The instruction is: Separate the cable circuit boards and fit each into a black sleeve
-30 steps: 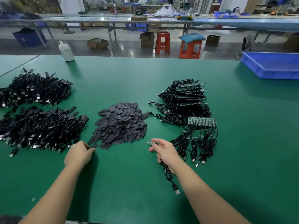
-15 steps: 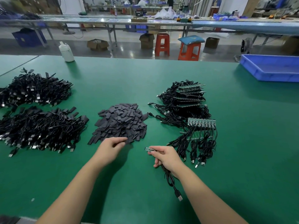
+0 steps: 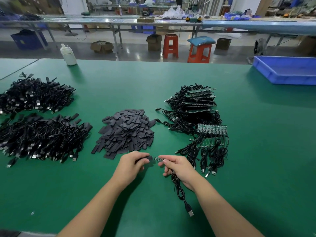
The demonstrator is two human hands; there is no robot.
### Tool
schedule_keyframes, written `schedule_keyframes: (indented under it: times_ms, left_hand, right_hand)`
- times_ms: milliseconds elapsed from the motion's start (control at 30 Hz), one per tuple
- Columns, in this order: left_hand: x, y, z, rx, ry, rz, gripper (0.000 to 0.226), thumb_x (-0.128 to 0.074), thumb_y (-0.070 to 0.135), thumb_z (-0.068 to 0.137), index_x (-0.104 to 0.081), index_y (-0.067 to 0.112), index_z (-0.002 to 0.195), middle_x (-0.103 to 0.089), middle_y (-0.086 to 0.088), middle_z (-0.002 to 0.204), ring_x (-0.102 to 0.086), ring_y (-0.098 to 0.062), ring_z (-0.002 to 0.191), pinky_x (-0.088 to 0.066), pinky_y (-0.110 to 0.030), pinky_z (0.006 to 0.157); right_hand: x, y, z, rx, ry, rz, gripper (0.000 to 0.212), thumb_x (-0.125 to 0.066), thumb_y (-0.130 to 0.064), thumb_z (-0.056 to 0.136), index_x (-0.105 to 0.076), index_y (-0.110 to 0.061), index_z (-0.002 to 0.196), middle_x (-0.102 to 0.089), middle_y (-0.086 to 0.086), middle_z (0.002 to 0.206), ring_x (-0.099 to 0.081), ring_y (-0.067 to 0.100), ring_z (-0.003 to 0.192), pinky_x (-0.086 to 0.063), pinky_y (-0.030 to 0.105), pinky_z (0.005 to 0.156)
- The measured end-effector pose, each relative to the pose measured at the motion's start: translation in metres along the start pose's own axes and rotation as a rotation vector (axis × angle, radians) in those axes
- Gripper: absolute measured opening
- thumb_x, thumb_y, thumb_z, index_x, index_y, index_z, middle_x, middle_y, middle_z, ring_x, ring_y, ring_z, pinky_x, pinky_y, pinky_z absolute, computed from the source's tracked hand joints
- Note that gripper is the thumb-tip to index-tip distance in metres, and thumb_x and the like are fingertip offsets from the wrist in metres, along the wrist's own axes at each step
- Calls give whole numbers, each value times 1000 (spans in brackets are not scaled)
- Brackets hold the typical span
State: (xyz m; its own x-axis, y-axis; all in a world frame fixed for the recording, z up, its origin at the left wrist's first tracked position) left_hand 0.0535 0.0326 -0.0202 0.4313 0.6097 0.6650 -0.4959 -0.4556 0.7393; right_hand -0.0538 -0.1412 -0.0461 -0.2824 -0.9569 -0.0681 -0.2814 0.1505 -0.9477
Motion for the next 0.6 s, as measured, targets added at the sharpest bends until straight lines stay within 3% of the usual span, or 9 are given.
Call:
schedule_keyframes:
  times_ms: [167, 300, 467, 600]
  left_hand:
    - [-4, 4, 2, -32, -17, -19, 20, -71, 18, 90, -75, 23, 108, -67, 9, 80, -61, -6, 66, -48, -19, 71]
    - [-4, 6, 3, -63, -5, 24, 20, -72, 17, 88, -76, 21, 107, -62, 15, 73, -58, -3, 69, -40, -8, 66]
    - [-4, 10, 3, -113, -18, 58, 21, -72, 14, 88, -76, 19, 108, -61, 23, 80, -57, 7, 73, -37, -4, 68]
    - [-5, 9, 2, -157, -25, 104, 21, -71, 15, 89, -76, 17, 109, -66, 15, 88, -57, 5, 75, -37, -3, 73]
  right_hand:
    - [-1, 3, 2, 12, -14, -6, 26, -52, -3, 100, -70, -17, 113, -75, 6, 92, -63, 13, 62, -54, 49, 85]
    - [1, 3, 2, 15, -9, -2, 26, -52, -4, 100, -71, -18, 110, -74, 6, 90, -64, 14, 62, -56, 44, 81]
    - [1, 4, 2, 4, 8, 5, 25, -52, -3, 100, -72, -16, 109, -72, 7, 87, -62, 14, 62, -55, 45, 81]
    - [0, 2, 1, -1, 2, 12, 25, -51, -2, 100, -72, -14, 109, -71, 7, 87, -61, 12, 61, -56, 39, 75]
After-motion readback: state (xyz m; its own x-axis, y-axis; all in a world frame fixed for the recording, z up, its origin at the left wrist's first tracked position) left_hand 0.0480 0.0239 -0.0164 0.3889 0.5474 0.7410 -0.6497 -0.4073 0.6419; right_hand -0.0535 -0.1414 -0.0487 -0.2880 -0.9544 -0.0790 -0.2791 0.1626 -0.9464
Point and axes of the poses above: each hand's wrist, its own z-axis towards the middle knuckle, its own x-axis out of the back of the hand, y = z × x, the point moved 3 cm from there along z, towards the middle knuckle
